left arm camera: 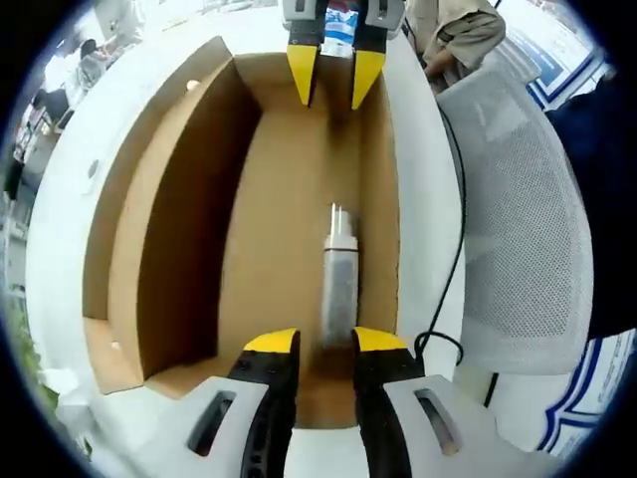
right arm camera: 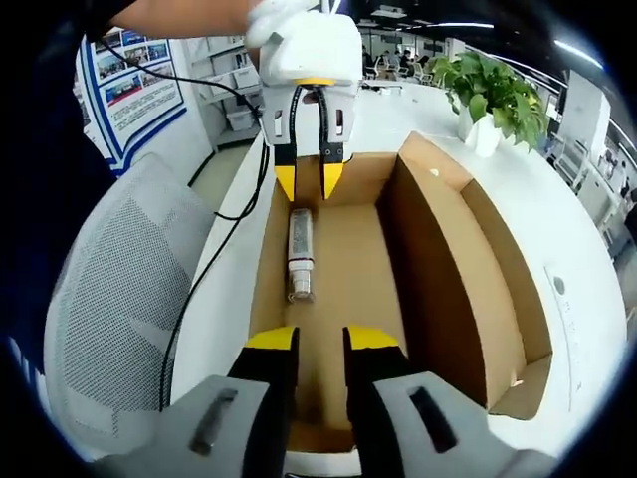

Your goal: Operate the shoe box by opening the lid, removing the specified soft item, and placing it in the target area until the item is outside and the box remains undamaged.

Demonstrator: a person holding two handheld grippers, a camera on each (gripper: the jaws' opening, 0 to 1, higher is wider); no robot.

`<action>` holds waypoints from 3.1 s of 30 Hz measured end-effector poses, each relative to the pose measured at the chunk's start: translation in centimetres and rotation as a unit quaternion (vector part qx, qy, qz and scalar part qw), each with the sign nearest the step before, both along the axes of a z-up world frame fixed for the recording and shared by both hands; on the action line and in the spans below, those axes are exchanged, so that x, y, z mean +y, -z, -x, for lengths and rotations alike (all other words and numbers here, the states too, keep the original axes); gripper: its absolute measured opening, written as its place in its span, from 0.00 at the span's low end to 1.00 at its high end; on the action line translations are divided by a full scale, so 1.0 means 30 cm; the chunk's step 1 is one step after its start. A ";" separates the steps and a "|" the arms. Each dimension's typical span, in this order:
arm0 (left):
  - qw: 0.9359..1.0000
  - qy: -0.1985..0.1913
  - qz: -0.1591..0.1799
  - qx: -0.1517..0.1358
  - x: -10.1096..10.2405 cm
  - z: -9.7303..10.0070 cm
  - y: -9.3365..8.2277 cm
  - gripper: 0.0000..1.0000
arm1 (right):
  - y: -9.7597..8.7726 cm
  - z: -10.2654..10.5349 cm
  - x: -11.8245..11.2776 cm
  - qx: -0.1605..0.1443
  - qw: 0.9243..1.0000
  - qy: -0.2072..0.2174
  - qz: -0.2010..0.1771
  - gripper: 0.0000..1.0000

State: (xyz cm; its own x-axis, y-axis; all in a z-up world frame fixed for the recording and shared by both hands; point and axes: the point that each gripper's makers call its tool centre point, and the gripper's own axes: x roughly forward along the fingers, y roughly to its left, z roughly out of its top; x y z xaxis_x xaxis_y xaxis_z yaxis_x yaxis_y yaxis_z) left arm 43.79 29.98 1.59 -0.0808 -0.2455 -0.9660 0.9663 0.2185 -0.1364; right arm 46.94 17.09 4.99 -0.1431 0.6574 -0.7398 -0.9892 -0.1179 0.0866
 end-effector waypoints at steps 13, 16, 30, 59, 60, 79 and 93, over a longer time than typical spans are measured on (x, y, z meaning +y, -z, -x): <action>0.999 0.031 -0.007 0.023 -0.011 0.002 0.088 0.19 | 0.031 0.005 0.012 0.015 1.000 0.007 -0.002 0.15; 0.999 0.036 -0.005 0.032 -0.018 0.005 0.092 0.20 | 0.040 0.003 0.013 0.018 1.000 0.010 -0.002 0.15; 1.000 0.009 0.003 0.011 -0.028 -0.021 0.091 0.12 | 0.048 0.002 0.026 0.025 1.000 0.015 -0.008 0.14; 1.000 0.019 0.006 0.017 -0.107 -0.007 0.133 0.18 | 0.078 0.006 0.034 0.038 0.999 0.020 -0.016 0.14; 1.000 0.018 0.006 0.016 -0.107 -0.008 0.134 0.18 | 0.080 0.008 0.035 0.038 0.999 0.020 -0.017 0.14; 0.999 0.022 -0.010 -0.021 -0.111 -0.013 0.178 0.19 | 0.099 0.020 0.042 0.055 0.997 0.037 -0.033 0.16; 0.997 -0.042 0.060 0.001 -0.103 -0.025 0.157 0.17 | 0.084 0.014 0.065 0.045 0.997 0.030 -0.052 0.22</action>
State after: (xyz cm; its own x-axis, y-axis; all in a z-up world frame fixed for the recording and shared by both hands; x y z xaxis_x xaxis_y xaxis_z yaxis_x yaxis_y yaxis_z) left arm 44.54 26.89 -3.13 -0.0578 -0.3657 -0.9289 0.9451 0.2798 -0.1690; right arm 46.51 19.06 2.48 -0.1633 0.7387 -0.6539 -0.9837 -0.0713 0.1651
